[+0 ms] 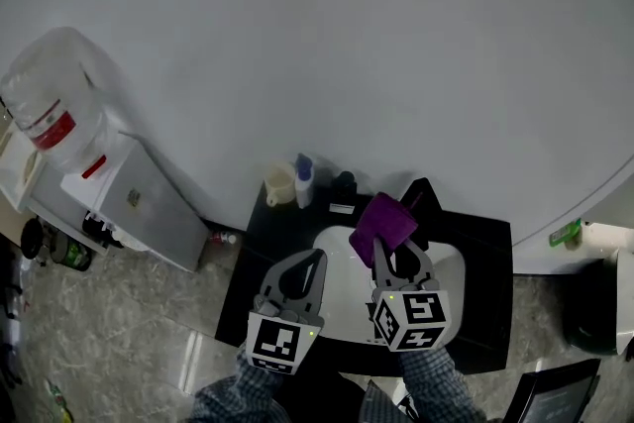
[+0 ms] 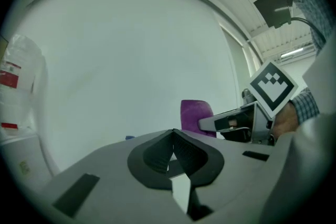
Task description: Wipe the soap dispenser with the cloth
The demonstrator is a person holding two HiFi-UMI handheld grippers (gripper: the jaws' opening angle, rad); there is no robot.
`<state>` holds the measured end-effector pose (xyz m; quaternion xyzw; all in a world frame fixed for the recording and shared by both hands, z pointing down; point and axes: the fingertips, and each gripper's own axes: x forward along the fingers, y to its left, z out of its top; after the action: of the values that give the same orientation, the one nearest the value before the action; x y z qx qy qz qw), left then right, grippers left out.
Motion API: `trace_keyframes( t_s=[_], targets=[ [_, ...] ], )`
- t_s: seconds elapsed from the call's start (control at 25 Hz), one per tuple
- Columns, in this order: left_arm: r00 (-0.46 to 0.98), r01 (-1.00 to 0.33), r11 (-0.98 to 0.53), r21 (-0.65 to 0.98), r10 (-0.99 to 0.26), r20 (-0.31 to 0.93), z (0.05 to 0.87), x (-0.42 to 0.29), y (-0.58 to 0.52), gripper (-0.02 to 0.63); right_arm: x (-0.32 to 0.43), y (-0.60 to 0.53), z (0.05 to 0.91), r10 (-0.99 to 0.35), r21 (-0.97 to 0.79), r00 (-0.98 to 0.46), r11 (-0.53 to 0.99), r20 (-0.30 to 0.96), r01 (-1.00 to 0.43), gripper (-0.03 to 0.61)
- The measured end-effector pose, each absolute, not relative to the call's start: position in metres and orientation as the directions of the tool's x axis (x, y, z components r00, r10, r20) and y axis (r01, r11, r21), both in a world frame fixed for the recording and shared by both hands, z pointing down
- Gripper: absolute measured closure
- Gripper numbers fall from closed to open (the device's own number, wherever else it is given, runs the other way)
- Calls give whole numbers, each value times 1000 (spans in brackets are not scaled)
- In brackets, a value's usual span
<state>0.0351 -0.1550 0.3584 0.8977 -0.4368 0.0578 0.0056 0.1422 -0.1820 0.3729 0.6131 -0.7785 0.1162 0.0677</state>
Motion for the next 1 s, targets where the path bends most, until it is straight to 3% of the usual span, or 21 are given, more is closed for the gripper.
trace_keyframes(
  t_s=[0.44,1.0],
  targets=[
    [616,-778,-627,-34,-773,151,376,27,-219,612,129,-303,416,-906,-141,-259,224,335,-964,497],
    [629,-765,-642,-54,-762,151,394,24,-260,612,139,-342,483,-838,-84,-207,191,505,-978,497]
  ],
)
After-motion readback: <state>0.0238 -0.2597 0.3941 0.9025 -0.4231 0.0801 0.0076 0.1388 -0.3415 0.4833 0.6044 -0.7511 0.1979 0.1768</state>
